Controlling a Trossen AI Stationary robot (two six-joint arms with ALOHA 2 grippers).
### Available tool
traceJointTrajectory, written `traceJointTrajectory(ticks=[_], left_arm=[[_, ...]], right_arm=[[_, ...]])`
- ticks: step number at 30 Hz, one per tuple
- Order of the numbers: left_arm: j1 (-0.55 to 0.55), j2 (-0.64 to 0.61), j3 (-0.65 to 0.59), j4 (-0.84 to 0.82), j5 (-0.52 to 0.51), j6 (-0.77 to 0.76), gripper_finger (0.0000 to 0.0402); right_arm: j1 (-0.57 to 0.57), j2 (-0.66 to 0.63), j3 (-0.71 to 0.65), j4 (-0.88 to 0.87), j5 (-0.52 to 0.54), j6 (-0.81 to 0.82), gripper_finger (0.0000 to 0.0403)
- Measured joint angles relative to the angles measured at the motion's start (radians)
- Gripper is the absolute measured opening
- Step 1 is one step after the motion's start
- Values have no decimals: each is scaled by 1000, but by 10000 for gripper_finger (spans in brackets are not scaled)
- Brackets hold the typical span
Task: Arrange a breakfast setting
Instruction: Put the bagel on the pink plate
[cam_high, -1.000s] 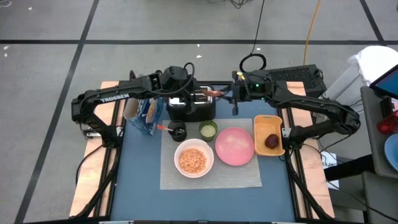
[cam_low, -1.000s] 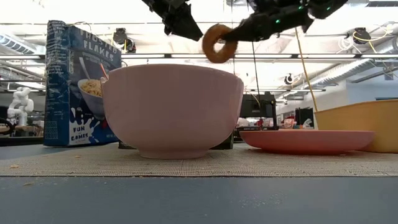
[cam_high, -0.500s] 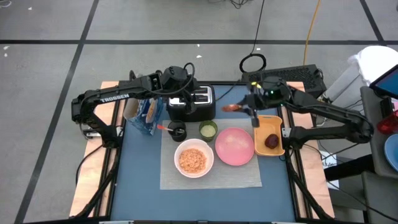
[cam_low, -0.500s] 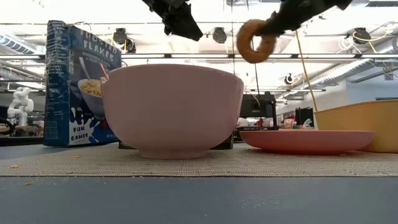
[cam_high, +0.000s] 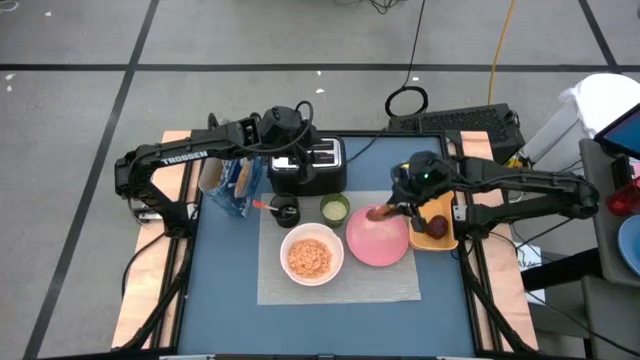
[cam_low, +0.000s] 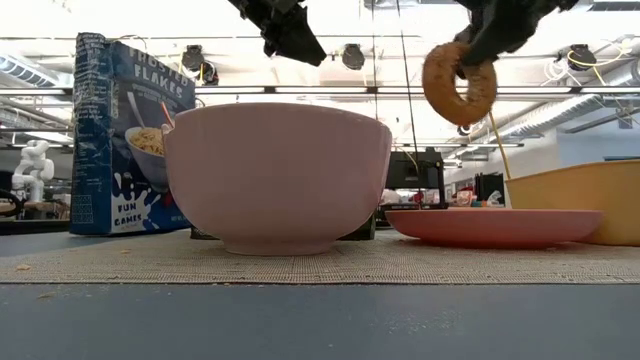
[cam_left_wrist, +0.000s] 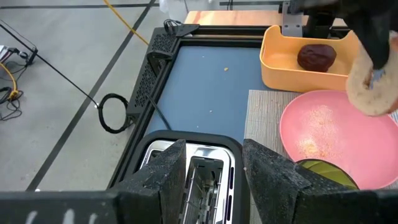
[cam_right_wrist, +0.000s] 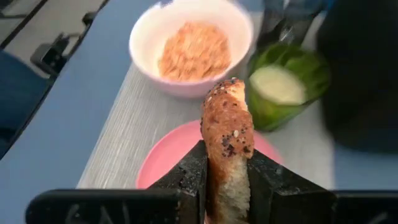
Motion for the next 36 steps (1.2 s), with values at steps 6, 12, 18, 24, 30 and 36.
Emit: traceJointTrajectory(ticks=[6, 12, 18, 24, 30, 36], left_arm=[[0, 0, 0, 0, 0, 0, 166], [0, 0, 0, 0, 0, 0, 166], [0, 0, 0, 0, 0, 0, 166], [0, 0, 0, 0, 0, 0, 166], [0, 0, 0, 0, 0, 0, 166], [0, 0, 0, 1, 0, 0, 166]], right_arm=[[59, 14, -115, 83, 30, 59, 59], [96, 13, -230, 254, 165, 43, 59], [111, 13, -360, 454, 158, 29, 59], [111, 14, -446, 559, 189, 15, 59], [111, 13, -486, 568, 188, -3, 62], [111, 13, -496, 571, 207, -3, 84]])
